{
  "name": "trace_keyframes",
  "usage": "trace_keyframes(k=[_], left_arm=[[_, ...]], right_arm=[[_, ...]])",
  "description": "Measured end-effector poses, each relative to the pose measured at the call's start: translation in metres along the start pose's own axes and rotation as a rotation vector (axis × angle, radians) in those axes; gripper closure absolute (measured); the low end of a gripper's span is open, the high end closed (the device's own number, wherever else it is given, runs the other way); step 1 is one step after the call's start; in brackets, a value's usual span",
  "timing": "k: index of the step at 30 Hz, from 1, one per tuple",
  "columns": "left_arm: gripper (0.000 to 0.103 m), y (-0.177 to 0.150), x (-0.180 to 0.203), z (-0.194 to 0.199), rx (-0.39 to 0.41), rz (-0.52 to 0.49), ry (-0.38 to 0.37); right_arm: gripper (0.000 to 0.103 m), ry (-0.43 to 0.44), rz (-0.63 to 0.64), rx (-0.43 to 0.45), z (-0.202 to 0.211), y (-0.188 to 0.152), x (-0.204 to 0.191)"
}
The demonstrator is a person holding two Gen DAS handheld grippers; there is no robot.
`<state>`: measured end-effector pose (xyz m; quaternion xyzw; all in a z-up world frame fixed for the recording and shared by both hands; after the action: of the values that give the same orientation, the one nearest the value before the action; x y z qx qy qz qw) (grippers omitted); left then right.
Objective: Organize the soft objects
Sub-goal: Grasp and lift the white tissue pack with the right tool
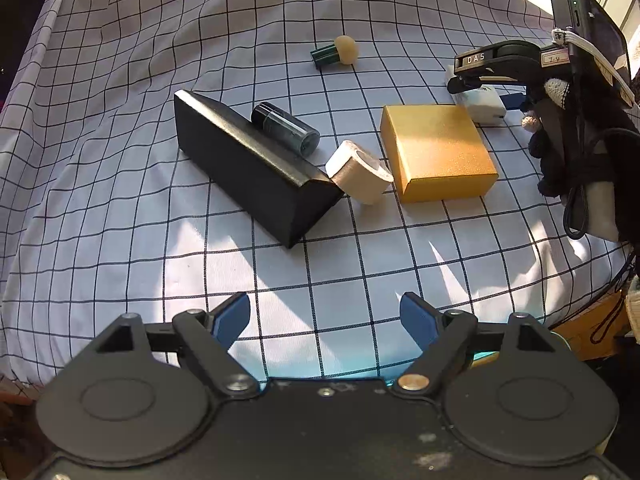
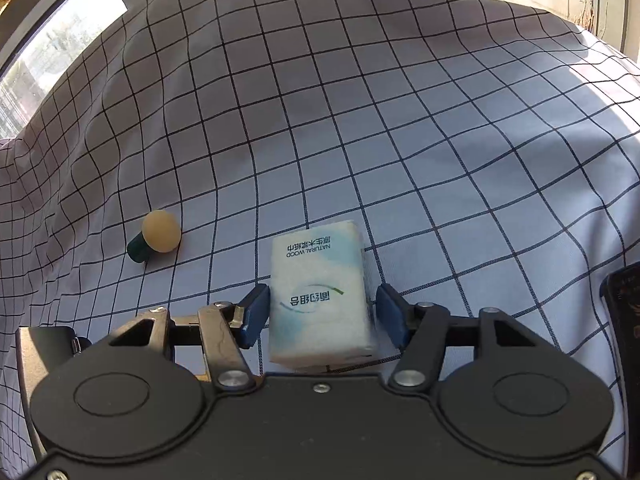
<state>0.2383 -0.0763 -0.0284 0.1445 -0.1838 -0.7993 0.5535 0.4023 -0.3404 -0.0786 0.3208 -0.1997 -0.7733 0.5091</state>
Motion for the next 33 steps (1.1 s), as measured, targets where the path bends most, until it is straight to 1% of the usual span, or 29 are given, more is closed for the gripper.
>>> trace_keyframes(k=[2,3,8,11,14,20,24,26,28,33], left_arm=[[0.022,0.008,-0.001,0.005,0.019,-0.003,0.008],[0.022,0.013,-0.002,0.007,0.030,-0.004,0.015],[0.022,0.040,-0.007,0.012,0.070,0.017,0.038],[0.022,0.058,-0.010,0.011,0.088,0.033,0.044],[0.022,0.074,-0.011,0.008,0.105,0.025,0.079],[0.022,0.094,-0.007,-0.006,0.097,0.010,0.115],[0.022,0.094,0.004,-0.017,0.083,-0.026,0.144],[0.022,0.090,0.009,-0.021,0.079,-0.053,0.179],[0.022,0.084,0.013,-0.025,0.082,-0.096,0.220],[0.022,0.068,0.023,-0.033,0.093,-0.241,0.297]], right_arm=[[0.046,-0.016,0.015,0.003,-0.001,-0.002,-0.001],[0.050,-0.024,0.022,0.008,0.000,-0.002,-0.001],[0.051,0.040,-0.047,0.014,0.018,-0.001,0.003],[0.051,0.033,-0.057,0.049,0.032,0.000,0.006],[0.051,0.027,-0.053,0.068,0.039,-0.001,0.008],[0.051,0.027,-0.077,0.081,0.046,0.000,0.017],[0.051,0.041,-0.106,0.097,0.052,0.004,0.023],[0.051,0.048,-0.122,0.102,0.055,0.005,0.027],[0.051,0.050,-0.131,0.104,0.056,0.007,0.029],[0.051,0.055,-0.150,0.106,0.057,0.009,0.033]])
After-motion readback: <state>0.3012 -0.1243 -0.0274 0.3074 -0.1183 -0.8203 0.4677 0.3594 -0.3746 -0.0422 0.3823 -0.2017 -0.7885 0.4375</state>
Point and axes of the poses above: each gripper's, at about its wrist camera, not at the fingertips, and z roughly against the way its jaws point, x to its right, y to its top, the point moved 7 cm from there along -z, roughly the way its jaws point, and after that the axes turned 2 degrees about x, right-handed, at the moved point
